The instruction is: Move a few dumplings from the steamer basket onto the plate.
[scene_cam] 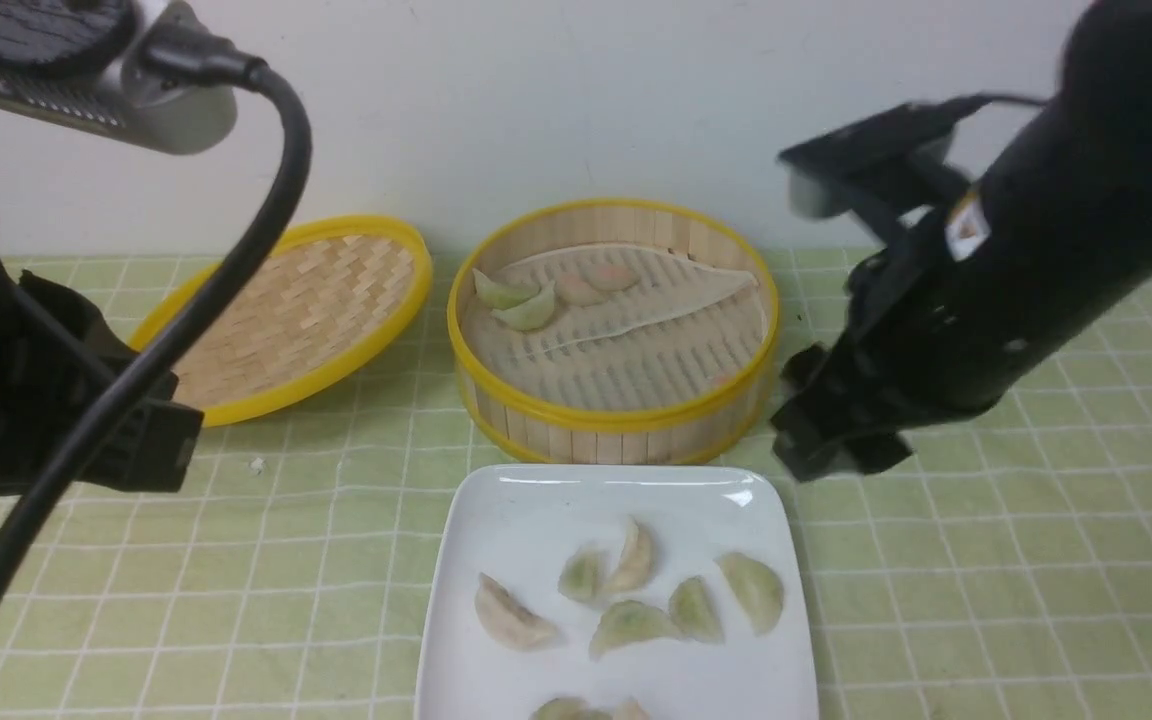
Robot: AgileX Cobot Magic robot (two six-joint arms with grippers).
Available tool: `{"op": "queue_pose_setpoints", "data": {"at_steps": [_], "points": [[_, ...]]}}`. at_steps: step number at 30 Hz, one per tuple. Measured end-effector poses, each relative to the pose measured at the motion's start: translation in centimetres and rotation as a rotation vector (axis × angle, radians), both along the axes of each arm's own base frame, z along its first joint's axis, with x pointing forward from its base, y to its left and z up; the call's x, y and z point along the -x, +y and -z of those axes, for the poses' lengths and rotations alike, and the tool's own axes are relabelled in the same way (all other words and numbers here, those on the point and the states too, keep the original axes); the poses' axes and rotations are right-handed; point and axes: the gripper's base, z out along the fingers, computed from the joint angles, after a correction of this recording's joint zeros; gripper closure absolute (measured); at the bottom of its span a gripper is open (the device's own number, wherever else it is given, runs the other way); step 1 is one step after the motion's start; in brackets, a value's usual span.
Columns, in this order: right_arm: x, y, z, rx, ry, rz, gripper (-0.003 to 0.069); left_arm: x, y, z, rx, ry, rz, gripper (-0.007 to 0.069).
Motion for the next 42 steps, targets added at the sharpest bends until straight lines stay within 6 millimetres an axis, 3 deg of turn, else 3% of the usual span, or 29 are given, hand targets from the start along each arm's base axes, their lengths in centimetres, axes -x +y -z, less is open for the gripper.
{"op": "queue_pose_setpoints", "data": {"at_steps": [5, 9, 12, 15, 16, 18, 22, 30, 42], "points": [[7.3, -5.5, -6.4, -0.144, -0.222, 0.116, 0.0477, 0.0, 0.0, 0.0, 0.000, 0.000, 0.000, 0.0630], [13.3, -9.8, -7.4, -0.257, -0.390, 0.146, 0.0559, 0.0, 0.0, 0.0, 0.002, 0.001, 0.000, 0.0630], [17.1, -12.7, -6.7, -0.355, -0.594, 0.153, 0.0598, 0.0, 0.0, 0.0, 0.004, 0.003, 0.000, 0.0630], [21.0, -15.7, -4.0, -0.479, -0.844, 0.166, 0.0630, 0.0, 0.0, 0.0, 0.004, 0.003, 0.000, 0.0630], [21.2, -15.9, -3.8, -0.483, -0.860, 0.168, 0.0634, 0.0, 0.0, 0.0, 0.004, 0.003, 0.000, 0.0630], [23.4, -17.6, -1.1, -0.564, -1.014, 0.189, 0.0652, 0.0, 0.0, 0.0, 0.005, 0.004, 0.000, 0.0630], [23.8, -18.4, 1.6, -0.641, -1.074, 0.270, 0.0660, 0.1, -0.1, 0.0, 0.010, 0.009, 0.002, 0.0630], [22.7, -18.2, 1.9, -0.630, -1.048, 0.339, 0.0659, 1.0, 0.6, 1.0, 0.018, 0.010, 0.009, 0.0630], [22.7, -18.2, 1.9, -0.630, -1.052, 0.339, 0.0659, 7.2, 6.2, 2.7, 0.356, -0.410, 0.018, 0.0630]]}}
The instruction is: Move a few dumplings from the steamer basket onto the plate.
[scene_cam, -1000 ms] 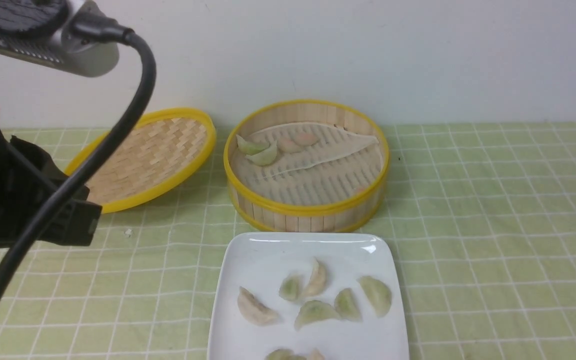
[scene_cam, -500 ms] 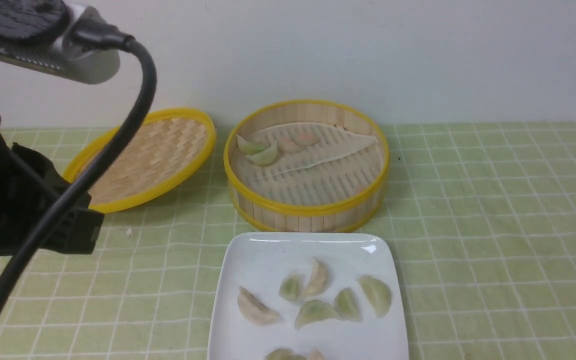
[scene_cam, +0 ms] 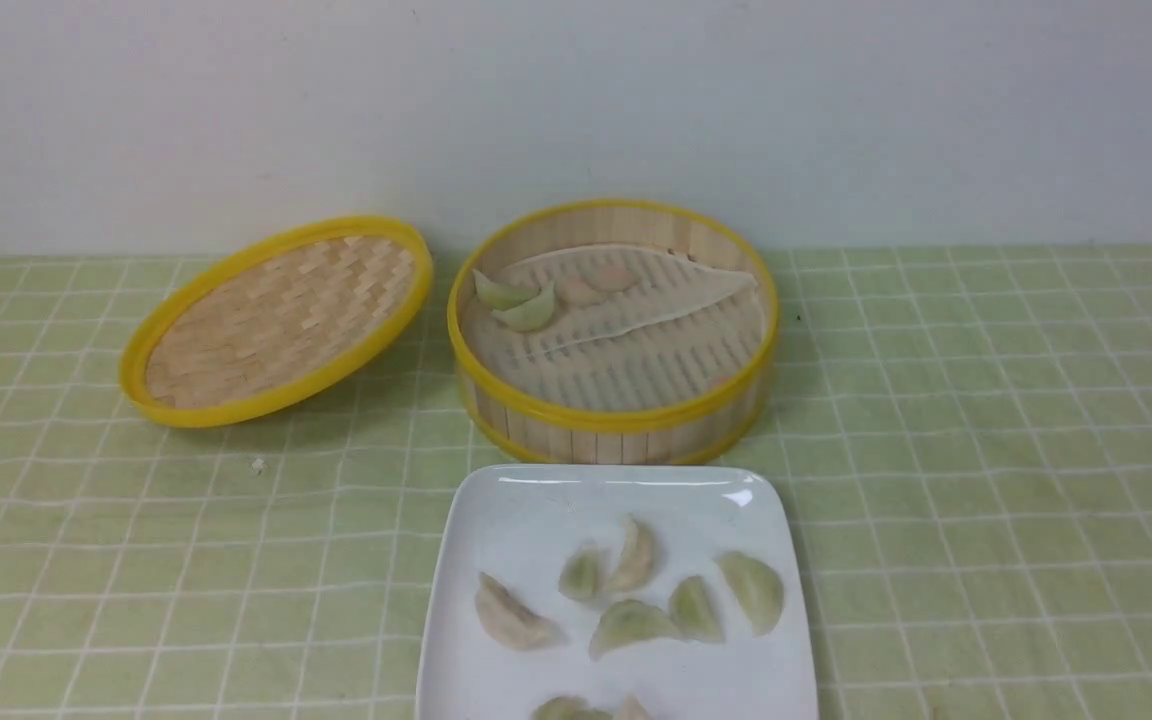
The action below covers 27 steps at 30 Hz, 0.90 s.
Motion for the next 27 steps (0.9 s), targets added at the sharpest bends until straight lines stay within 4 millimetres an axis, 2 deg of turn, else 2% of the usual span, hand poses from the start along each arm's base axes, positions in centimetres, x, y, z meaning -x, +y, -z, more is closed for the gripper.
{"op": "queue_pose_setpoints", "data": {"at_steps": [7, 15, 20, 22, 24, 27], "points": [[0.0, 0.0, 0.0, 0.001, -0.001, 0.001, 0.0662, 1.3, 1.0, 0.5, 0.055, -0.066, 0.010, 0.0630], [0.0, 0.0, 0.0, 0.001, -0.001, 0.001, 0.0662, 1.3, 1.0, 0.6, 0.054, -0.065, 0.010, 0.0630], [0.0, 0.0, 0.0, 0.001, -0.001, 0.001, 0.0662, 1.2, 1.1, 0.8, -0.009, -0.100, 0.015, 0.0630], [0.0, 0.0, 0.0, 0.001, -0.001, 0.001, 0.0662, 1.2, 1.1, 1.3, -0.029, -0.129, 0.020, 0.0630], [0.0, 0.0, 0.0, 0.000, 0.000, 0.001, 0.0662, 1.2, 1.1, 2.7, -0.054, -0.173, 0.010, 0.0630], [0.0, 0.0, 0.0, -0.001, 0.000, 0.001, 0.0662, 1.2, 1.2, 5.6, -0.083, -0.222, -0.045, 0.0630]]}}
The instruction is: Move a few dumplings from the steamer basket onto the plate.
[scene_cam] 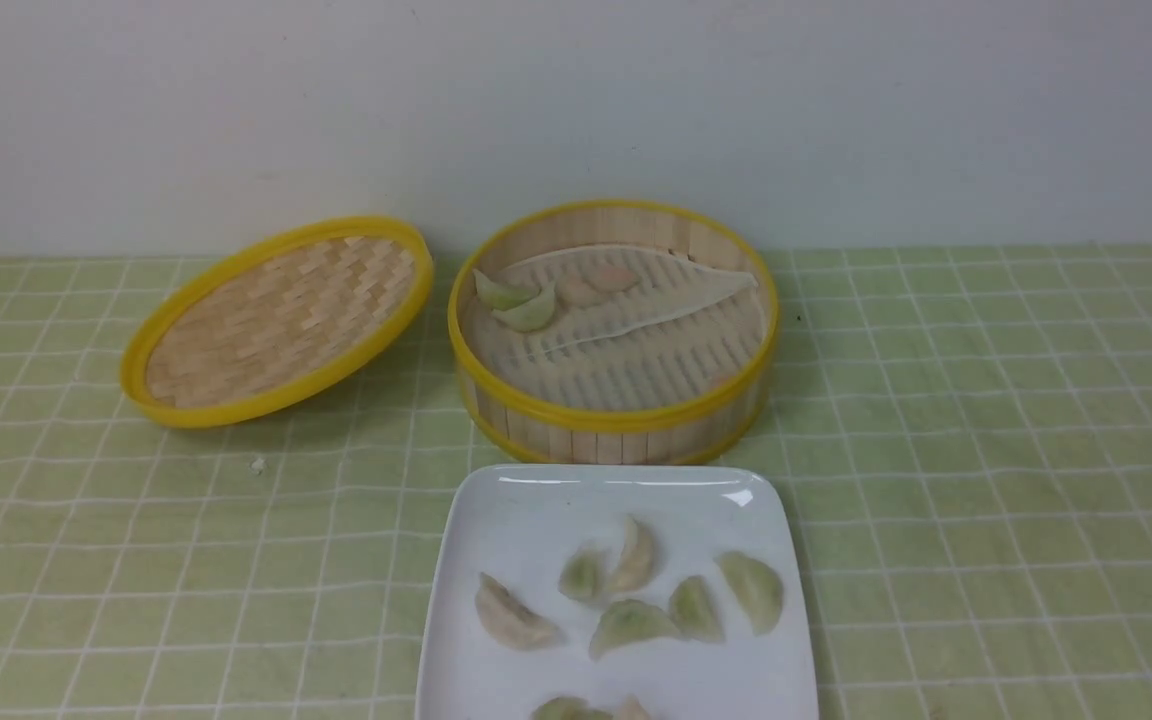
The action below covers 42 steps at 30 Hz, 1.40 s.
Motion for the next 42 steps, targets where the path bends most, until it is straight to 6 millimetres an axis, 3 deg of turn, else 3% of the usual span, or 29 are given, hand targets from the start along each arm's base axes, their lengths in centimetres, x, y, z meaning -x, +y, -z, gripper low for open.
{"op": "queue_pose_setpoints", "data": {"at_steps": [3, 7, 13, 22, 42], "points": [[0.0, 0.0, 0.0, 0.000, 0.000, 0.000, 0.0662, 0.1, 0.6, 5.1, -0.012, -0.083, -0.139, 0.0630], [0.0, 0.0, 0.0, -0.001, 0.000, 0.000, 0.0662, 0.2, 1.2, 9.9, -0.012, -0.086, -0.258, 0.0630], [0.0, 0.0, 0.0, -0.001, 0.001, 0.000, 0.0662, -0.2, 1.5, 15.3, -0.033, 0.022, -0.330, 0.0630], [0.0, 0.0, 0.0, -0.001, 0.001, 0.000, 0.0662, -0.1, 1.5, 16.5, -0.046, 0.104, -0.326, 0.0630], [0.0, 0.0, 0.0, -0.001, 0.001, 0.000, 0.0662, 0.0, 1.5, 16.6, -0.048, 0.115, -0.326, 0.0630]]}}
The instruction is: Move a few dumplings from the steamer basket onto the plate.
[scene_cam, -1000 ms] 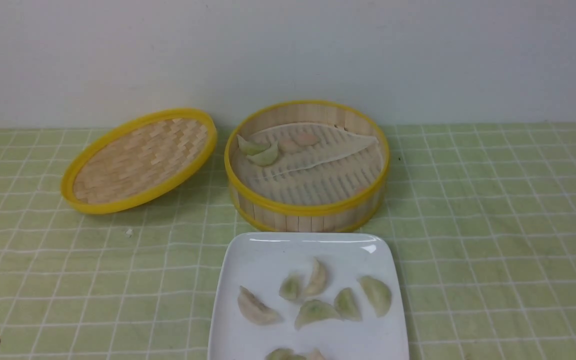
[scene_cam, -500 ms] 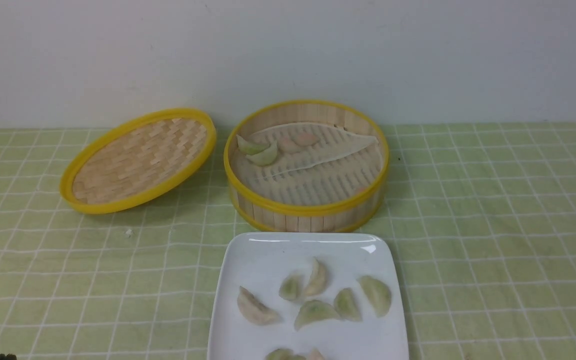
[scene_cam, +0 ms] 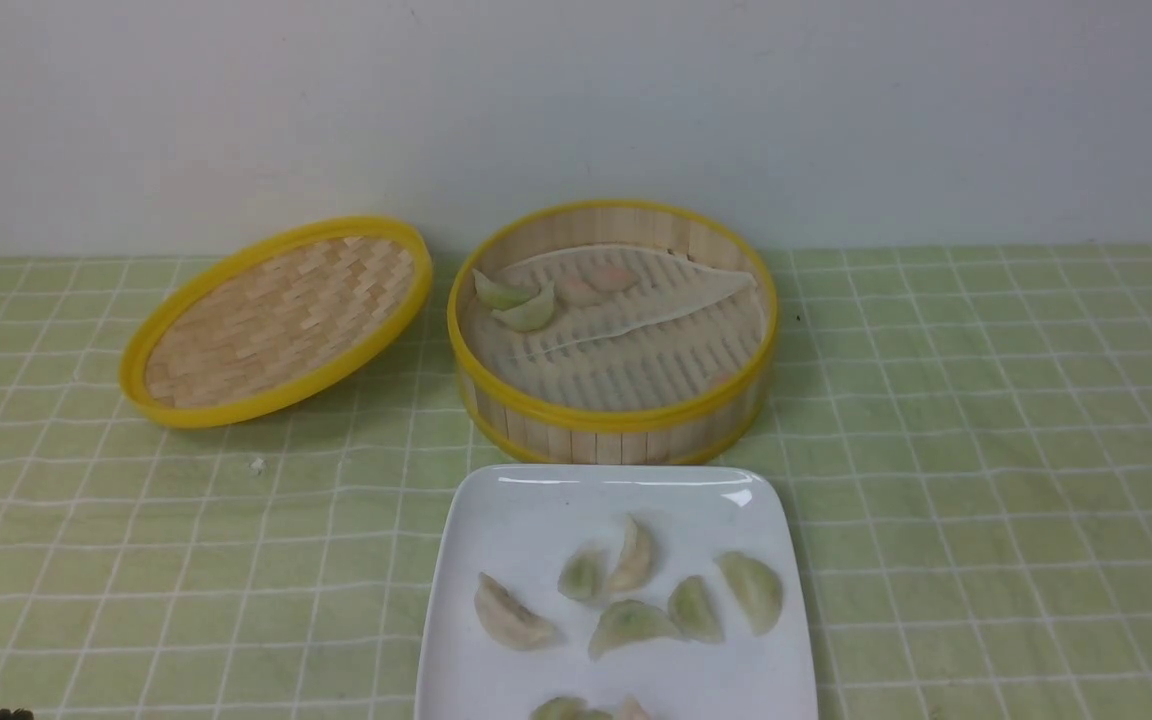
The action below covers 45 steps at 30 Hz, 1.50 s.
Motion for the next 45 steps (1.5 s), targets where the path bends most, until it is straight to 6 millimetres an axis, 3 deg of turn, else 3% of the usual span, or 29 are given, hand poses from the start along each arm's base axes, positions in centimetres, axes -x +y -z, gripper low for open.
{"op": "queue_pose_setpoints", "data": {"at_steps": [11, 17, 22, 29, 32, 37, 39, 40, 42, 45], "points": [[0.0, 0.2, 0.1, -0.008, 0.012, -0.020, 0.0662, 0.0, 0.0, 0.0, 0.000, 0.001, 0.000, 0.0630], [0.5, 1.4, 0.5, 0.031, 0.041, -0.164, 0.0662, 0.0, 0.0, 0.0, 0.000, 0.001, 0.000, 0.0630], [1.0, 2.2, 0.1, 0.062, -0.021, -0.265, 0.0662, 0.0, 0.0, 0.0, 0.000, 0.001, 0.000, 0.0630], [1.1, 2.4, 0.4, 0.075, -0.065, -0.248, 0.0662, 0.0, 0.0, 0.0, 0.000, 0.002, 0.000, 0.0630], [0.7, 2.6, 1.7, 0.091, -0.041, -0.150, 0.0662, 0.0, 0.0, 0.0, 0.000, 0.002, 0.000, 0.0630], [-1.5, 2.9, 6.0, 0.179, 0.085, 0.064, 0.0662, 0.0, 0.0, 0.0, 0.000, 0.002, 0.000, 0.0630], [-2.8, 2.7, 9.4, 0.213, 0.167, 0.171, 0.0662, 0.0, 0.0, 0.0, 0.000, 0.002, 0.000, 0.0630], [-2.9, 2.7, 9.7, 0.215, 0.173, 0.170, 0.0662, 0.0, 0.0, 0.0, 0.000, 0.002, 0.000, 0.0630], [-3.8, 2.5, 13.0, 0.222, 0.245, 0.237, 0.0663, 0.0, 0.0, 0.0, 0.000, 0.002, 0.000, 0.0630], [-4.3, 2.3, 15.6, 0.224, 0.294, 0.280, 0.0663, 0.0, 0.0, 0.0, 0.000, 0.002, 0.000, 0.0630]]}}
